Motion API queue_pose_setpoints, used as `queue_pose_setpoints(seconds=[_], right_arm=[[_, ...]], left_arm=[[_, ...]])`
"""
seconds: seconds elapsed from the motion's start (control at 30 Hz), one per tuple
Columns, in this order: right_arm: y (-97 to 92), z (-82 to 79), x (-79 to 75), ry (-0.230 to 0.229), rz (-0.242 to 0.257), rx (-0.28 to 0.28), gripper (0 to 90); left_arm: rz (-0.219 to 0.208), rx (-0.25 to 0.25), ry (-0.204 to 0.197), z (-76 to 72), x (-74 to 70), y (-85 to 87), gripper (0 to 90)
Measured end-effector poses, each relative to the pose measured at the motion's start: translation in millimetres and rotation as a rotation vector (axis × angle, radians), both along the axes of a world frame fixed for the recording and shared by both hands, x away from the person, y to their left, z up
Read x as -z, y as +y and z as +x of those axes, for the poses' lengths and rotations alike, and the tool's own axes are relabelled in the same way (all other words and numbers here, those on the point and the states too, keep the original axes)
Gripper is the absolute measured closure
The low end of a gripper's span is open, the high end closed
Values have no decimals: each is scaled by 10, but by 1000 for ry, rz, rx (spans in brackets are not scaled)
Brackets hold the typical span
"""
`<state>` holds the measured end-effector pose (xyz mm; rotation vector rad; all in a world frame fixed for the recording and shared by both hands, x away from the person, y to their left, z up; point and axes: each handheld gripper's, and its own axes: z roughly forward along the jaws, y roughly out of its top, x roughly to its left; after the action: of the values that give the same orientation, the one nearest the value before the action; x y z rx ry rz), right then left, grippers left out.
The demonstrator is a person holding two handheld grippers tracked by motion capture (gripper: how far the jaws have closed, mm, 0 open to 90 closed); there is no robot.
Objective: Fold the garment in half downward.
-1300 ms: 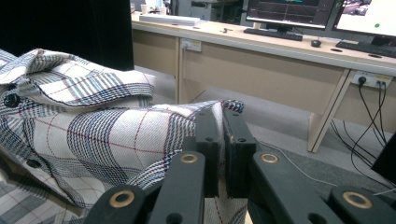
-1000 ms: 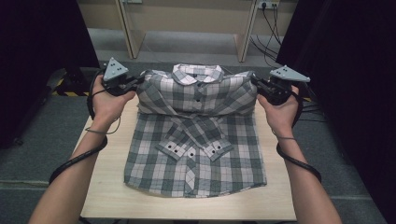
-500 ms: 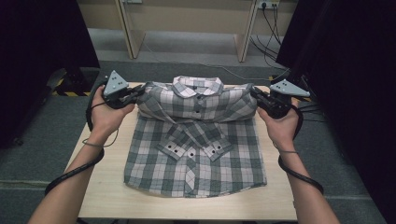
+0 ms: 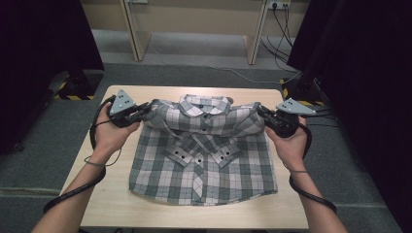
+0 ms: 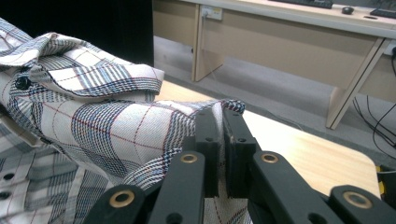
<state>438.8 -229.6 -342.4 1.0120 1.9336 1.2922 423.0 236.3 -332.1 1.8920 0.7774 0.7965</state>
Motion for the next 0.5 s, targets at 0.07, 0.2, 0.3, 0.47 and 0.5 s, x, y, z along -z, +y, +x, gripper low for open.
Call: queue_pose_setpoints(seconds=[0.07, 0.2, 0.3, 0.47, 0.5], right_arm=[[0, -26, 42, 7, -1, -4, 870], [-7, -78, 149, 25, -7, -9, 870], [-11, -125, 249, 43, -16, -13, 870], [-31, -217, 420, 75, -29, -19, 870], [-35, -237, 456, 83, -28, -20, 870]], left_arm=[[7, 6, 8, -28, 49, 2, 869], [41, 15, 23, -92, 165, -8, 869], [50, 27, 36, -141, 244, -16, 869], [65, 45, 67, -227, 388, -34, 869], [71, 49, 76, -246, 424, -39, 869]])
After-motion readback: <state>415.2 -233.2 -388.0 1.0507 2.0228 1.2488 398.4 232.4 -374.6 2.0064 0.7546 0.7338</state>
